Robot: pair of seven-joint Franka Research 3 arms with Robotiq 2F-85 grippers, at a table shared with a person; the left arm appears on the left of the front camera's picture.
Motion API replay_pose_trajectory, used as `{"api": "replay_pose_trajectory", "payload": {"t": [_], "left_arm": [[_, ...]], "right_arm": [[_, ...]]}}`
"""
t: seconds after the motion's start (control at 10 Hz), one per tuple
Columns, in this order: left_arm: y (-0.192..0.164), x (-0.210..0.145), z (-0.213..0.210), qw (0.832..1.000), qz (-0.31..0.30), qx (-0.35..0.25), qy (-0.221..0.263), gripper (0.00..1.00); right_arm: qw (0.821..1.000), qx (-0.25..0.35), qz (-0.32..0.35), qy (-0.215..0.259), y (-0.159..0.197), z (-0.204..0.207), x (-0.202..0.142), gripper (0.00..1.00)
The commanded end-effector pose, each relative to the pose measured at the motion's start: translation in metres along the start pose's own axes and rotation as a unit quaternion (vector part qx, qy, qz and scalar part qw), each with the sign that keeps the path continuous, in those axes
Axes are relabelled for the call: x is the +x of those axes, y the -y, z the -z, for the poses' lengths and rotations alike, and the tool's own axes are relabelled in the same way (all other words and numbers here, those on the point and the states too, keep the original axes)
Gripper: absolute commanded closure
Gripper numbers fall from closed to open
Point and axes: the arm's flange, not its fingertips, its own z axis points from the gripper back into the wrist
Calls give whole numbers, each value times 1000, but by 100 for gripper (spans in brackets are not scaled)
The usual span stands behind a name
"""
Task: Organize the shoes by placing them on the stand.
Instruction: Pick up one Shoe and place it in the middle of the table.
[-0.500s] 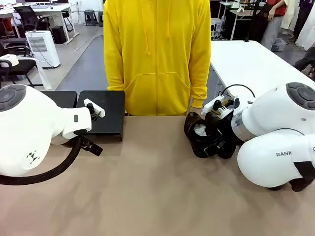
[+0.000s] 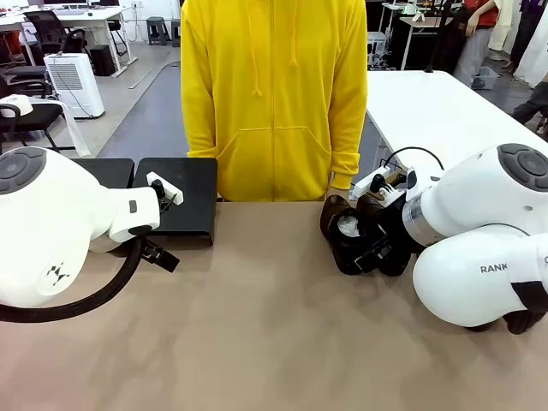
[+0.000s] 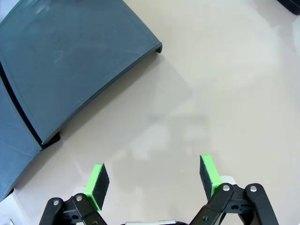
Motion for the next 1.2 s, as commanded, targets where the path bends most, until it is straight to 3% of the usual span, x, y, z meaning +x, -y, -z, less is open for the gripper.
{"api": "replay_pose_trajectory", "payload": {"t": [0.0, 0.8, 1.0, 1.1], "left_arm": [[-1, 0, 0, 1000, -2, 0, 0, 0], [0, 0, 0, 1000, 0, 0, 0, 0], [-12, -2, -57, 998, 6, 11, 60, 0], [-24, -6, -82, 998, -2, -27, 60, 0]], "right_arm": [[1000, 0, 0, 0, 0, 0, 0, 0], [1000, 0, 0, 0, 0, 0, 0, 0], [999, 28, 22, 29, 24, -49, -11, 0], [997, 52, 36, 52, 44, -85, -20, 0]]}}
